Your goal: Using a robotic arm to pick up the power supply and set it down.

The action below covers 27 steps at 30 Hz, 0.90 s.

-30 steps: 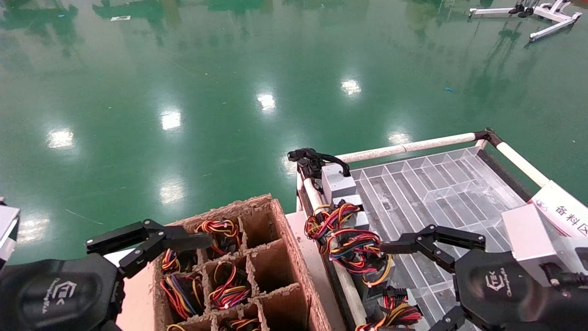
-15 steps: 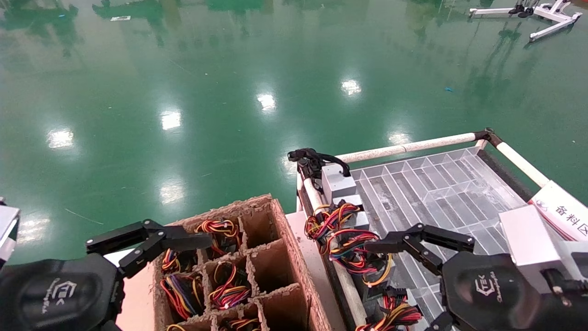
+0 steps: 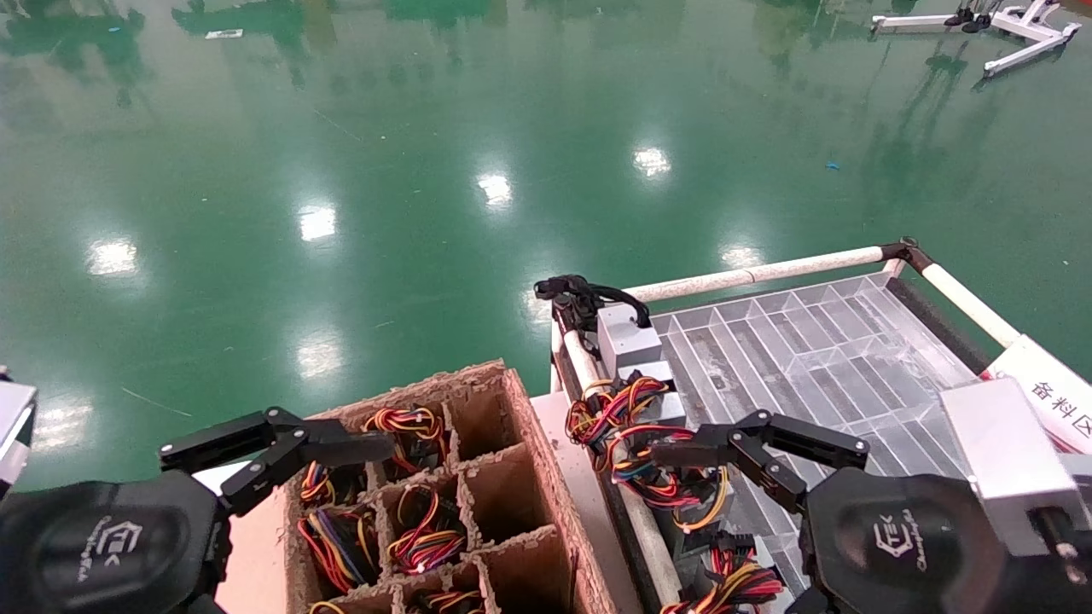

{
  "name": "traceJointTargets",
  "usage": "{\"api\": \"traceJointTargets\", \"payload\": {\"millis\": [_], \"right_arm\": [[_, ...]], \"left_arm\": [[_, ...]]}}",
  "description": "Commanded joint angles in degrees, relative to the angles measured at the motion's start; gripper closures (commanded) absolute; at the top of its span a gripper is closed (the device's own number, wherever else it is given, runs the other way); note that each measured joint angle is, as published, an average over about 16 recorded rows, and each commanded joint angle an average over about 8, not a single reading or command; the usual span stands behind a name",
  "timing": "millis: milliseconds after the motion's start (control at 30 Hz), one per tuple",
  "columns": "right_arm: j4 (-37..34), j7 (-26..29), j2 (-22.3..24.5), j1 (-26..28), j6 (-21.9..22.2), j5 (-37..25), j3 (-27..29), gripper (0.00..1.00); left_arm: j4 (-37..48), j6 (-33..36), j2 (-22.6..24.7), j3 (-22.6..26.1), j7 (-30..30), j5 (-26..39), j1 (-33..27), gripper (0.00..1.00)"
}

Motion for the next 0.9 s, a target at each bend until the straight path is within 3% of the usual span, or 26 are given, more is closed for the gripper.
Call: {"api": "traceJointTargets", "payload": {"millis": [33,433,900], "right_arm": [[0.4,0.1,-0.2,-0.6,0.1,0.5,0.6,0.0],[2.2,0.6,-1.4,-3.9,0.7,3.0,3.5,0.0],[2.3,0.6,-1.5,-4.0,0.7,3.1,3.7,0.0]], "left_arm": [[0.0,0.0,0.0,0.0,0.0,0.0,0.0,0.0],[0.0,0.0,0.0,0.0,0.0,0.0,0.0,0.0],[0.1,0.0,0.0,0.1,0.1,0.0,0.0,0.0]]}}
